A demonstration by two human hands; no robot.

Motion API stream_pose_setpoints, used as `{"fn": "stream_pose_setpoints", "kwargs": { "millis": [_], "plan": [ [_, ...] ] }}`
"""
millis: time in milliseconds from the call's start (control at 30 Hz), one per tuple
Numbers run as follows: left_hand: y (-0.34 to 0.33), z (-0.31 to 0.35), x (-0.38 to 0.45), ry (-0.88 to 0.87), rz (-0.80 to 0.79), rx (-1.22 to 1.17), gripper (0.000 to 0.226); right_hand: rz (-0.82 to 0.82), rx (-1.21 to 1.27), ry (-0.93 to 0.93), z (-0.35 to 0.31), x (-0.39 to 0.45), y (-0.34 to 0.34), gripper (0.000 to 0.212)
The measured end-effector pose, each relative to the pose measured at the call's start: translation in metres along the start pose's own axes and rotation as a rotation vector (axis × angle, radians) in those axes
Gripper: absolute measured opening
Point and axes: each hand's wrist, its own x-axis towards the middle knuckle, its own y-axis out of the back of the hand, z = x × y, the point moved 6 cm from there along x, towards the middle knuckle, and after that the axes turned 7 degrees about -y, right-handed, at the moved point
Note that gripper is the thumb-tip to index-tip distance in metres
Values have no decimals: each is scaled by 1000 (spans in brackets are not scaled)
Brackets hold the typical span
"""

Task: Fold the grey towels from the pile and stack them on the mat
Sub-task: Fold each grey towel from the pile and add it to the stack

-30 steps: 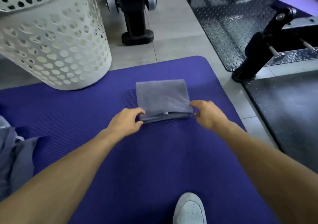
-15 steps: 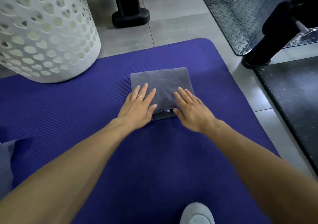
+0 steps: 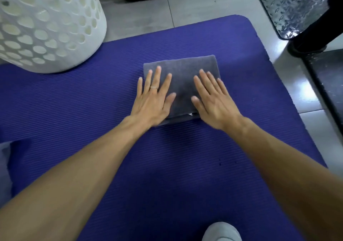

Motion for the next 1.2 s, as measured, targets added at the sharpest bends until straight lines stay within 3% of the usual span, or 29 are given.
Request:
{"fn": "stream_pose_setpoints", "kwargs": {
  "millis": [200, 400, 567, 700, 800, 1067, 1200],
  "plan": [
    [-25, 5, 32, 46, -53, 34, 69, -146, -90, -60, 8, 16, -22, 70],
    [-30, -6, 4, 136, -17, -57, 67, -114, -108, -139, 14, 0, -26, 70],
    [-7, -15, -32, 122, -16, -246, 58, 31, 138, -76, -28, -4, 8, 33],
    [57, -43, -89, 165, 103, -379, 26, -53, 246, 7, -95, -9, 38, 23],
    [106, -65, -148, 195, 109, -381, 16, -123, 299, 79, -156, -18, 66, 16],
    [216, -110, -330, 301, 142, -294, 11, -326, 131, 420, -346, -101, 136, 8],
    [250, -143, -429, 390, 238, -255, 13, -326, 151, 511, -429, -146, 145, 8]
  ]
}}
